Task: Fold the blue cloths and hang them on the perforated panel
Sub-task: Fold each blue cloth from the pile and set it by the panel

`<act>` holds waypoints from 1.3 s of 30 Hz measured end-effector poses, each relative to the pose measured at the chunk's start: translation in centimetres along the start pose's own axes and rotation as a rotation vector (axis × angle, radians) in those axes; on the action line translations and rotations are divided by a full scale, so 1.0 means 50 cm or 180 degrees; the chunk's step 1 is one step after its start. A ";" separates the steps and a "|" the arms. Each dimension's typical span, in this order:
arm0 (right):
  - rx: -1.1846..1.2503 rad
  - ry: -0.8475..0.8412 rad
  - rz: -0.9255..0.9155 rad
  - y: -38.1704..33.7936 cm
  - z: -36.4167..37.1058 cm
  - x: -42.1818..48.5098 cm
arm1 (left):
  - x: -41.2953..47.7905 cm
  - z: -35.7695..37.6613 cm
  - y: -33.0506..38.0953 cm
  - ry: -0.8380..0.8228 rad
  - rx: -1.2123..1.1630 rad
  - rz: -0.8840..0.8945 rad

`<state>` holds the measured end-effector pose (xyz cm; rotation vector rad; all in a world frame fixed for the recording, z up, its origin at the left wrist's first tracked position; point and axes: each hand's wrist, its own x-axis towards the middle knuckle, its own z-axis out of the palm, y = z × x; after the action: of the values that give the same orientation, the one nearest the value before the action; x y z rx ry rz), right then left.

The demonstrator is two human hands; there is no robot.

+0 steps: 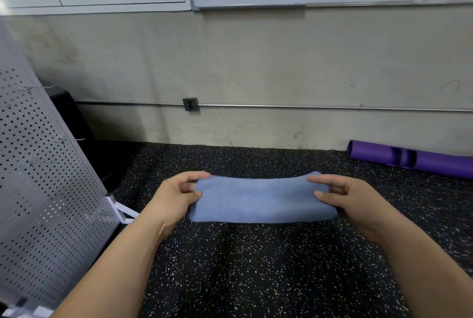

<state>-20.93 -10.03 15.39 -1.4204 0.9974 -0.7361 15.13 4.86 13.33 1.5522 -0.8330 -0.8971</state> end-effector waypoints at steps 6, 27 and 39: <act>0.0250 -0.0023 -0.0037 0.005 -0.010 0.004 | 0.001 0.001 -0.010 -0.0263 -0.0443 -0.0637; 0.0487 0.0268 -0.0178 0.001 -0.036 0.004 | -0.018 0.023 0.000 -0.0863 0.0111 -0.0881; -0.0442 0.0331 -0.0227 0.002 -0.035 -0.001 | -0.005 0.022 0.014 -0.0578 -0.0986 -0.0266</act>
<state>-22.51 -10.74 15.48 -1.5571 1.1005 -0.8127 14.03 4.48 13.92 1.2556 -0.7203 -1.1826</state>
